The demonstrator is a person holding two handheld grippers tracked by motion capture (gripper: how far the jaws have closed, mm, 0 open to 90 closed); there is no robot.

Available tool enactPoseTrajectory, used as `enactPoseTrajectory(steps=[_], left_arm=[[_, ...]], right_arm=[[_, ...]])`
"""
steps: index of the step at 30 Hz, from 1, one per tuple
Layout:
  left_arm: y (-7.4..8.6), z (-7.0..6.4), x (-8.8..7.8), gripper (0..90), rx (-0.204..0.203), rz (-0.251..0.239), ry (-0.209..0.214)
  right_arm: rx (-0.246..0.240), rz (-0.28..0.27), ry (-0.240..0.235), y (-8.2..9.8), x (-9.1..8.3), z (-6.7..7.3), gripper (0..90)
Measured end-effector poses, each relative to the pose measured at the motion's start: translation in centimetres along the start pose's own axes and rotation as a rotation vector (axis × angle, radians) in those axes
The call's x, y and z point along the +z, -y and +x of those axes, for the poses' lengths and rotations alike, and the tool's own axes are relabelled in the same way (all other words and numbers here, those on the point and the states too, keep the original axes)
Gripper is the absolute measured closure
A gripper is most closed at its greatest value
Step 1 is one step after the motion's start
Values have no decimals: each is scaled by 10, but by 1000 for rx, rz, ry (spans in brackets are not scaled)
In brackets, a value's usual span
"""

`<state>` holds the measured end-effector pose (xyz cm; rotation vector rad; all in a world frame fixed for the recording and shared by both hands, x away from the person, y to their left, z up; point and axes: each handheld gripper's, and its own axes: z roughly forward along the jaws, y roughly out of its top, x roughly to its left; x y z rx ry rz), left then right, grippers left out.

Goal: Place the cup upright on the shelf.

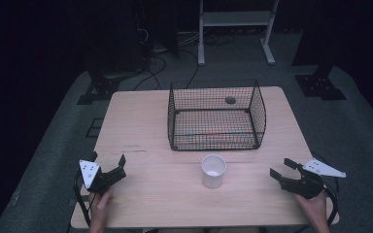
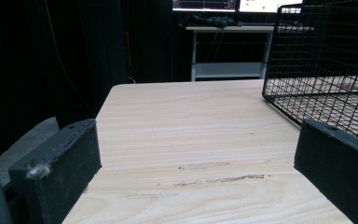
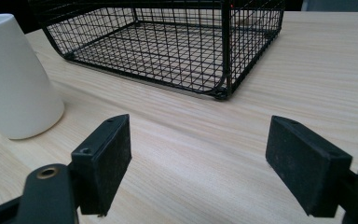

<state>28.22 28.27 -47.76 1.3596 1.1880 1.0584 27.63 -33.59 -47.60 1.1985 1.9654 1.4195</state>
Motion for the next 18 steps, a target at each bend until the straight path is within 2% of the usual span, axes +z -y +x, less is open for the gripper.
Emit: enactPoseTrajectory(steps=[10, 11, 14, 18], left_arm=[[0, 0, 0, 0, 1, -1, 0], [0, 0, 0, 0, 1, -1, 4], [0, 0, -1, 0, 2, -3, 5], [0, 0, -1, 0, 2, -5, 6]], right_arm=[[2, 6, -26, -3, -1, 5, 183], [-3, 7, -43, -4, 0, 9, 174], [-11, 8, -48, -6, 0, 12, 165], [-7, 9, -87, -8, 1, 18, 151]])
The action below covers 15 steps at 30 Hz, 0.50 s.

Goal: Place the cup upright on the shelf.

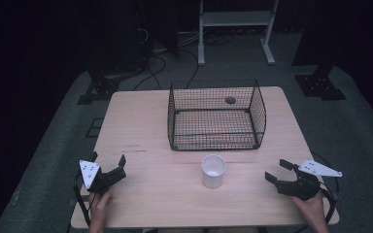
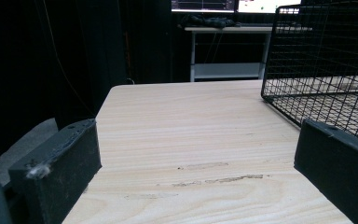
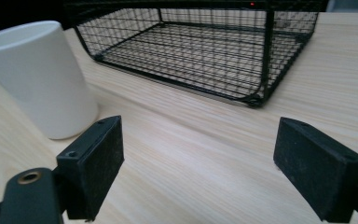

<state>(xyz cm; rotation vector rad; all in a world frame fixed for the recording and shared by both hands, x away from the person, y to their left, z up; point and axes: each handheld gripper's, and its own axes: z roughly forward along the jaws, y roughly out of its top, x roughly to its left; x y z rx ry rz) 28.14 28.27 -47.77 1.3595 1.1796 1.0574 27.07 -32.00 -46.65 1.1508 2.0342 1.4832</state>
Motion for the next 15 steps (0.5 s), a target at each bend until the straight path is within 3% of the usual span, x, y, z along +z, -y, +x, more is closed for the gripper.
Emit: enactPoseTrajectory(steps=[11, 15], left_arm=[[0, 0, 0, 0, -1, 2, 0], [0, 0, 0, 0, -1, 0, 1]], right_arm=[[-26, 20, -75, -5, 5, 18, 132], [-56, 30, -110, -12, 9, 27, 131]])
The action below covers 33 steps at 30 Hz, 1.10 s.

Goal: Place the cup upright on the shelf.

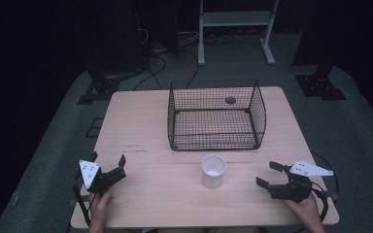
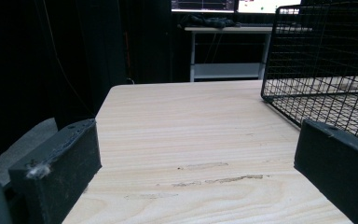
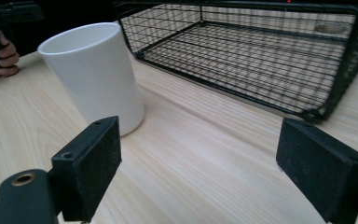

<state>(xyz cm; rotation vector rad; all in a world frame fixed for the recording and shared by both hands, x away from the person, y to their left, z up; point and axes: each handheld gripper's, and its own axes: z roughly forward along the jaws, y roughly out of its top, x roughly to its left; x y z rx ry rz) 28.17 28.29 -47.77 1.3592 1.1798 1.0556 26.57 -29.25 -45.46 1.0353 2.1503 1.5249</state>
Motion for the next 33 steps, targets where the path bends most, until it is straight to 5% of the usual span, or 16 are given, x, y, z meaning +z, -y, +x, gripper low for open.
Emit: enactPoseTrajectory(steps=[15, 33], left_arm=[[0, 1, 0, 0, -5, 0, 0], [0, 1, 0, 0, -10, 0, -1]], right_arm=[[-129, 82, -88, -26, 27, 33, 126], [-165, 117, -165, -37, 49, 50, 92]])
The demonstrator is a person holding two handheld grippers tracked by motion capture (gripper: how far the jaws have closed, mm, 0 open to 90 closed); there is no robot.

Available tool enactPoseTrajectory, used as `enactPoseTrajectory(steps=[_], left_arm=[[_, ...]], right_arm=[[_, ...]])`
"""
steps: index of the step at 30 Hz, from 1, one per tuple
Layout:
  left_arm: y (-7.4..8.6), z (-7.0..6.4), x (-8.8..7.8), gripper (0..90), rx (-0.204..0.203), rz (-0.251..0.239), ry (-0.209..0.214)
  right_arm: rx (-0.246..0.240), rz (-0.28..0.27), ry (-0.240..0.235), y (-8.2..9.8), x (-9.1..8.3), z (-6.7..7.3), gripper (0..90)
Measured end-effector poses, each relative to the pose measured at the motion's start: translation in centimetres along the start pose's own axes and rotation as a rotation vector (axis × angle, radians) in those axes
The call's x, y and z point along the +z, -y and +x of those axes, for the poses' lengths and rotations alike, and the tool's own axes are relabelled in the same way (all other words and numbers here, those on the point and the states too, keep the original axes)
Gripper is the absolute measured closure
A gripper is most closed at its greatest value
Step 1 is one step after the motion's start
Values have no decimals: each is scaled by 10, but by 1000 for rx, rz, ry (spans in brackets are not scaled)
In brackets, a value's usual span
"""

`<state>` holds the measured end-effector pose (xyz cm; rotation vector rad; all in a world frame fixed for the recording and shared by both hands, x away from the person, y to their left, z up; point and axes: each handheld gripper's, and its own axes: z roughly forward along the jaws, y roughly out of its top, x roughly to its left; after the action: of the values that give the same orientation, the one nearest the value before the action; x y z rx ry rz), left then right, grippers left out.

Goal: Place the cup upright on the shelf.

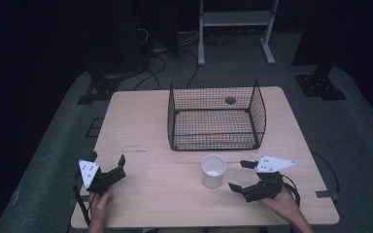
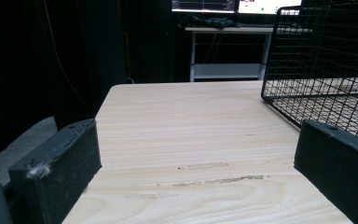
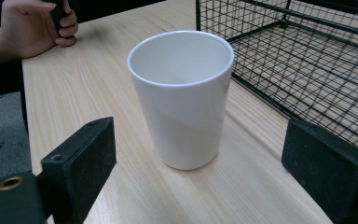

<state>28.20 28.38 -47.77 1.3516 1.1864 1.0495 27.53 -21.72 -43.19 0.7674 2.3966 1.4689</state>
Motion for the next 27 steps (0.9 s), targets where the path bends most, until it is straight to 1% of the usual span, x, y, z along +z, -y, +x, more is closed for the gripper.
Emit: enactPoseTrajectory(steps=[1, 3, 9, 15, 17, 22, 24, 26, 27], left_arm=[[0, 0, 0, 0, 1, -1, -1], [0, 0, 0, 0, 1, -1, -1], [0, 0, 0, 0, 0, 0, 0], [0, 0, 0, 0, -1, -1, 1], [0, 0, 0, 0, 0, -1, 1], [0, 0, 0, 0, 0, -1, 1], [0, 0, 0, 0, 2, -1, 1], [0, 0, 0, 0, 2, -1, 1], [0, 0, 0, 0, 2, -1, 1]], right_arm=[[-8, 10, -3, -2, 3, 1, 91], [-8, 24, -6, -5, 7, 2, 85], [-22, 23, -18, -10, 14, 3, 84], [-34, 48, -16, -15, 26, 5, 82], [-32, 54, -12, -16, 31, 5, 25], [-21, 62, -24, -18, 42, 4, 25], [-20, 67, -22, -18, 46, 3, 25], [-11, 64, -29, -18, 50, 3, 25], [-14, 64, -32, -19, 51, 3, 25]])
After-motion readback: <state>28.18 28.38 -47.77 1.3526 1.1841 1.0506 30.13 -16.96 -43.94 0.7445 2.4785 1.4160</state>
